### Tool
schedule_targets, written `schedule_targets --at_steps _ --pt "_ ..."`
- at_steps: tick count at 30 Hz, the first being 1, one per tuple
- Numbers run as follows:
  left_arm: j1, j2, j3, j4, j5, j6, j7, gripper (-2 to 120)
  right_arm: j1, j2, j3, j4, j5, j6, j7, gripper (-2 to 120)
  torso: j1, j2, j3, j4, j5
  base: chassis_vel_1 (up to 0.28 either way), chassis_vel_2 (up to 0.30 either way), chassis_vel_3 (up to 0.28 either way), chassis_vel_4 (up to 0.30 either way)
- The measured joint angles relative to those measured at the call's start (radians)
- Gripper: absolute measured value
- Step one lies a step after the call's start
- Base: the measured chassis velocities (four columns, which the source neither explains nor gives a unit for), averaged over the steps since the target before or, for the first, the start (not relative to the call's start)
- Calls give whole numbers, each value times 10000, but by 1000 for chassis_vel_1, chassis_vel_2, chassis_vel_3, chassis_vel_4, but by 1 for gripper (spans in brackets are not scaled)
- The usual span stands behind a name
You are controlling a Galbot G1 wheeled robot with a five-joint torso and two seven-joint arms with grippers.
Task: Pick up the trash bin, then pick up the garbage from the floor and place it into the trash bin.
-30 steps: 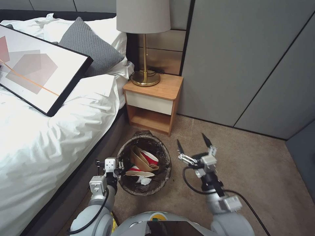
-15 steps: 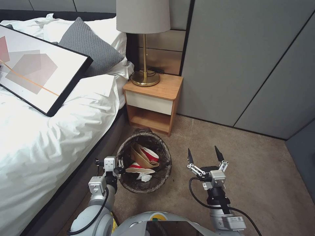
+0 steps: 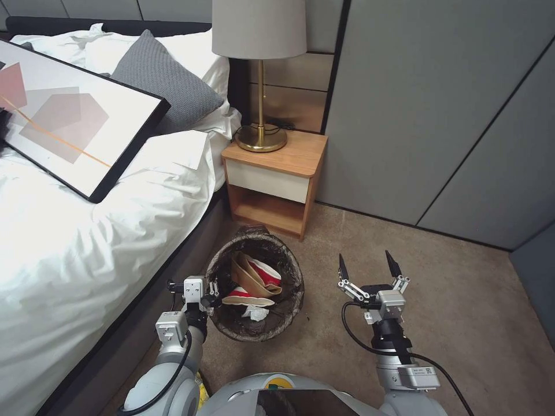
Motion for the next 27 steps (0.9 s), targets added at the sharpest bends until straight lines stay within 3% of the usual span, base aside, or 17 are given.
schedule_targets --at_steps 27 --pt "29 23 32 -18 -50 39 -7 0 275 -111 233 41 168 -156 -180 100 0 0 0 1 0 95 99 98 92"
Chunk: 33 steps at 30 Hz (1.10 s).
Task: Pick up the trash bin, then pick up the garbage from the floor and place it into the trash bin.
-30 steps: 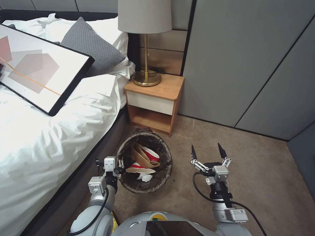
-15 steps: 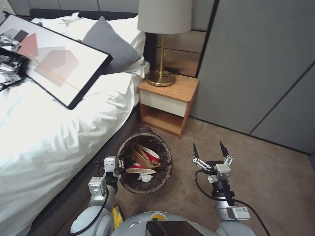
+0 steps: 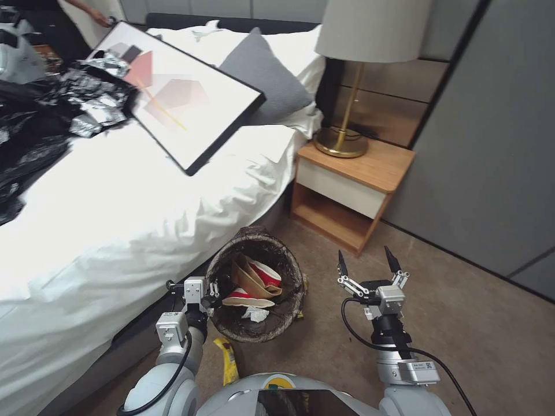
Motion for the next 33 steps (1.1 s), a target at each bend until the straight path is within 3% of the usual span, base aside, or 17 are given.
schedule_targets --at_steps 22,33 --pt "155 -47 192 94 210 -335 143 0 284 54 -107 156 154 -23 -287 100 0 0 -1 1 -2 81 83 85 83" --pt "108 -44 193 132 210 -296 102 0 630 34 -192 -113 222 -498 391 100 0 0 -1 0 0 0 0 0 0"
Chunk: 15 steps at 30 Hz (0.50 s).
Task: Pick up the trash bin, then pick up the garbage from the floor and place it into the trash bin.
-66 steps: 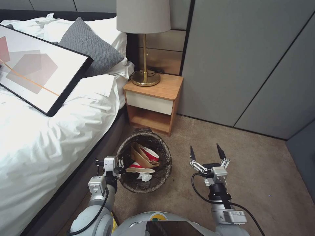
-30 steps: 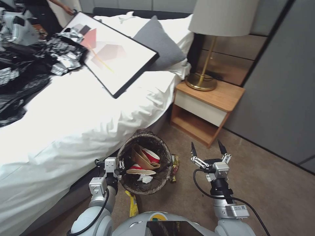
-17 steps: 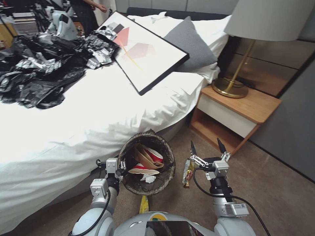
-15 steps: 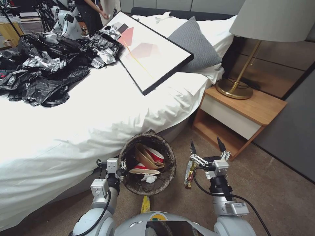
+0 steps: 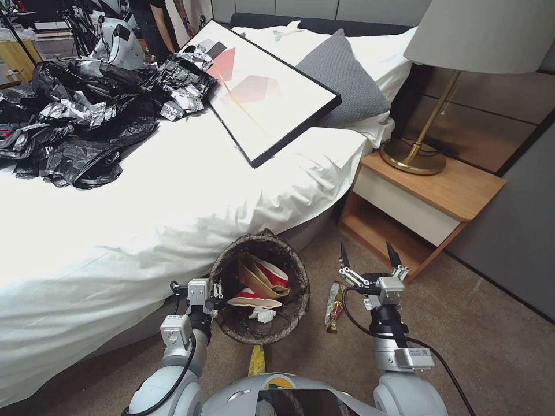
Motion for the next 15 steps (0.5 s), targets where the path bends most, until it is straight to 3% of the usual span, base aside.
schedule_targets --at_steps 4,6,8,10,15 --pt "35 19 7 -28 -12 23 -23 0 398 -173 -32 -165 865 -1095 115 100 0 0 0 -1 -1 0 0 0 0" --pt "69 26 33 -45 -8 33 -36 0 1008 -445 -156 -566 2124 -2543 158 100 0 0 0 1 0 0 0 0 0" --pt "75 31 37 -46 -7 35 -40 0 1200 -534 -178 -758 2424 -2899 160 100 0 0 0 2 0 0 0 0 0" --pt "103 34 53 -46 17 37 -44 0 1858 -752 -287 -1519 3218 -3933 202 100 0 -1 1 2 2 0 0 0 0" --pt "125 28 70 -46 67 42 -45 0 2904 -967 -628 -3189 3919 -4904 334 100 0 -1 1 1 1 0 0 0 0"
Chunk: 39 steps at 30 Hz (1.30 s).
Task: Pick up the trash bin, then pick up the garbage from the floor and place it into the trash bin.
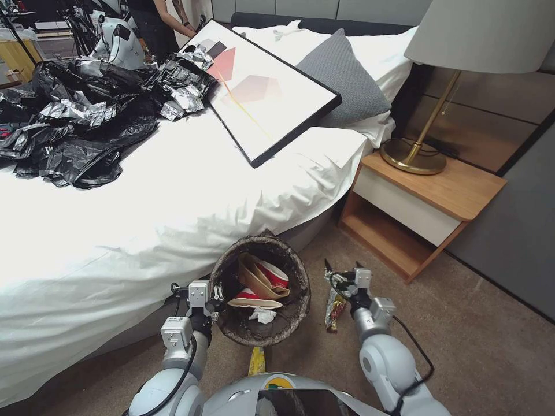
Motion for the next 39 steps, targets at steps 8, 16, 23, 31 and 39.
schedule_targets --at_steps 8,16,23,31,39 --pt "-32 -13 0 -1 15 44 -1 0 1063 0 -419 -1984 41 -609 62 100 0 0 0 0 -3 0 0 0 0" --pt "-10 11 -5 -5 0 59 -13 0 1973 233 -463 -4213 -394 -516 60 100 0 0 0 1 -1 0 0 0 0" --pt "-23 -10 -6 -14 -8 72 -22 0 2299 286 -404 -5376 -869 -209 -38 100 0 0 0 -1 -2 0 0 0 0" --pt "-11 -4 -40 -41 -36 71 -30 0 2310 348 -249 -5868 -1102 67 -159 100 0 0 -1 0 -3 0 0 0 0" --pt "-9 -3 -38 -77 -50 68 -54 0 2098 463 -177 -6113 -1286 308 -348 75 0 0 -1 -1 -2 0 0 0 0"
